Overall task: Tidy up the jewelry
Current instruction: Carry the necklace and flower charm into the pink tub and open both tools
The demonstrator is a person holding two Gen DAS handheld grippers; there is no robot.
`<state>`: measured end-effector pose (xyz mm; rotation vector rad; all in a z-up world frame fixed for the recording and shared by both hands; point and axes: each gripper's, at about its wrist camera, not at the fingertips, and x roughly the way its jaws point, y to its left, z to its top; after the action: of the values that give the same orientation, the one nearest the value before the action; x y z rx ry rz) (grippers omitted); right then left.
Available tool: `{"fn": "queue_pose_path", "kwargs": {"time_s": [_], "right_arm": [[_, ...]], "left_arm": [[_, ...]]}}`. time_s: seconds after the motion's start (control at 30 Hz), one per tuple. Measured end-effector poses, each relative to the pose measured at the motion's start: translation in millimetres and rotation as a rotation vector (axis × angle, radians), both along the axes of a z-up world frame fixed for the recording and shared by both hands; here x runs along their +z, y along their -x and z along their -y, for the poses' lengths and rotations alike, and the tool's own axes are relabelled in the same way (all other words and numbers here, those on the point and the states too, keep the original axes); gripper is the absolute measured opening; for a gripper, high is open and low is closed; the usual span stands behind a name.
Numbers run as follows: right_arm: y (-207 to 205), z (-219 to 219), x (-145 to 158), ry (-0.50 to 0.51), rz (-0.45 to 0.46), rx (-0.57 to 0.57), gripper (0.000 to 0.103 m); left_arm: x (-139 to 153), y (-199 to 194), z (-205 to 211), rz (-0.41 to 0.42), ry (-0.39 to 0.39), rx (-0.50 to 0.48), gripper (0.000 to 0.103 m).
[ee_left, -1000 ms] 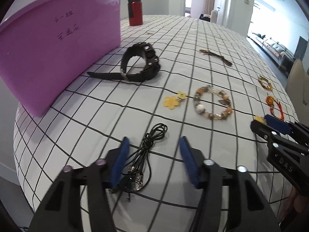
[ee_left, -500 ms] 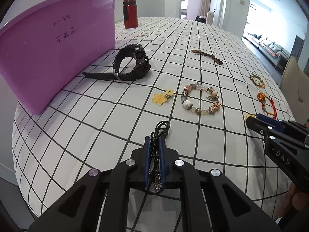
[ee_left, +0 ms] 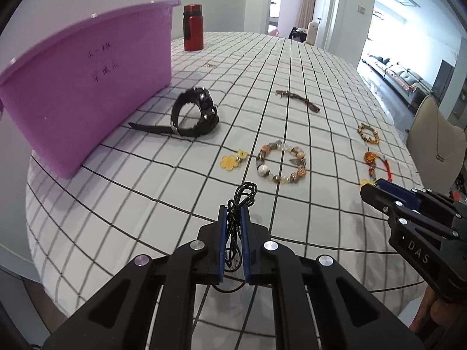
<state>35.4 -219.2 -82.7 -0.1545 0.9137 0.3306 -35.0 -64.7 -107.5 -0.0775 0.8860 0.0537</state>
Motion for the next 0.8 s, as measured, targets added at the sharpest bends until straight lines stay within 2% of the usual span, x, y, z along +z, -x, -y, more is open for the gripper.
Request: {"fn": "queue_pose_path", "kwargs": {"time_s": [0.3,0.5,0.7,0.8], "right_arm": [[11,-13,66,-0.026,-0.002,0.103,0.024],[8,-33,113,-0.081,0.002,0.196,0.024],[1,-74,155,-0.109,0.045,0.298,0.024],[-8,-102,170,-0.126,0.064,0.327,0.024]], "left_arm": [[72,16,-11,0.001,0.029,0.046,0.009],[128,29,-28,0.040,0.014,0.112,0.009],[182,37,-67,0.101,0.005,0.195,0.009],[195,37,-91,0.124,0.007,0.224,0.009]]}}
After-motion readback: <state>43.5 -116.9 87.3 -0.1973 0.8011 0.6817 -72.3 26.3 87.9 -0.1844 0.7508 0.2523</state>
